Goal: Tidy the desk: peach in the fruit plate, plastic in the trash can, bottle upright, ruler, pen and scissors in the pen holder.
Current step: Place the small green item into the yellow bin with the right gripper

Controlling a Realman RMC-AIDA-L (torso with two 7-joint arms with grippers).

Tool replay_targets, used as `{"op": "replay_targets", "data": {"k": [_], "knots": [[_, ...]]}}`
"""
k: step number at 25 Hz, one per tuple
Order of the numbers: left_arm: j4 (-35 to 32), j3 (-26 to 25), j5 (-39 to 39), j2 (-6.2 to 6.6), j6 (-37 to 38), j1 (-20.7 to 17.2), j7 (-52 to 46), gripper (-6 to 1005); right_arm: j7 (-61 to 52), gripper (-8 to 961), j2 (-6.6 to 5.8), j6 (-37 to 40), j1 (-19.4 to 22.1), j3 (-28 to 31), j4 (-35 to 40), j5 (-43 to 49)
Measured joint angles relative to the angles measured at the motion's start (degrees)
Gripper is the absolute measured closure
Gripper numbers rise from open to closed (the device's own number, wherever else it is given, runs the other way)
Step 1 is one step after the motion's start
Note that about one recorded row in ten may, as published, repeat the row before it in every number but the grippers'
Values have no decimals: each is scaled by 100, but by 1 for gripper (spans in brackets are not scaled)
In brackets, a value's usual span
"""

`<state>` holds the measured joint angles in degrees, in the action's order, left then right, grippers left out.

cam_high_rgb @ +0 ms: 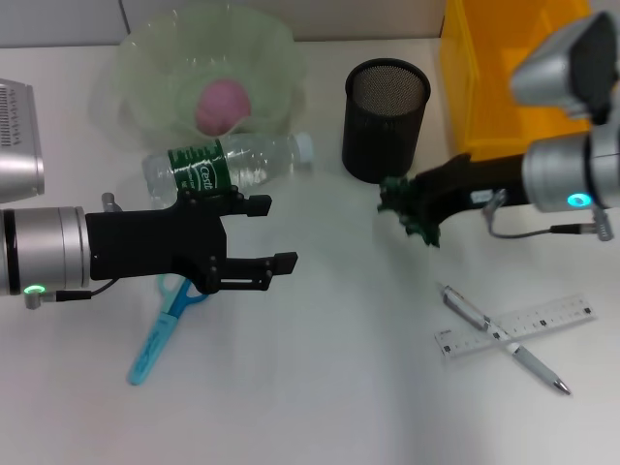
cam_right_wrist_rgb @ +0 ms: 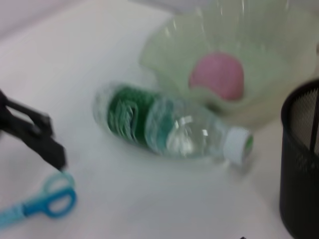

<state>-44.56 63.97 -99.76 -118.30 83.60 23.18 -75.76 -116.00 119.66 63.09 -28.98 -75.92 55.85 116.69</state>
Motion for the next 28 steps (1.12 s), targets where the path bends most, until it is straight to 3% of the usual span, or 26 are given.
{"op": "replay_targets", "data": {"k": [8, 12, 15, 22, 28], "knots": [[0, 1, 8, 0, -14, -23, 0, 186, 1725, 882, -22, 472, 791, 1474, -124, -2022], [0, 2, 23, 0, -13, -24, 0, 186, 2349, 881, -27, 513, 945, 1801, -269, -2686], [0, 2, 32, -6, -13, -2, 0, 187, 3387, 880, -23, 532, 1096, 2063, -576, -3794], [0, 2, 32, -8, -11, -1, 0, 187, 4390, 878, -30, 454, 997, 2374, -1185, -4581], [0, 2, 37, -9, -11, -14, 0, 187, 4901, 876, -43, -328, 517, 2664, -1935, -4803]]}}
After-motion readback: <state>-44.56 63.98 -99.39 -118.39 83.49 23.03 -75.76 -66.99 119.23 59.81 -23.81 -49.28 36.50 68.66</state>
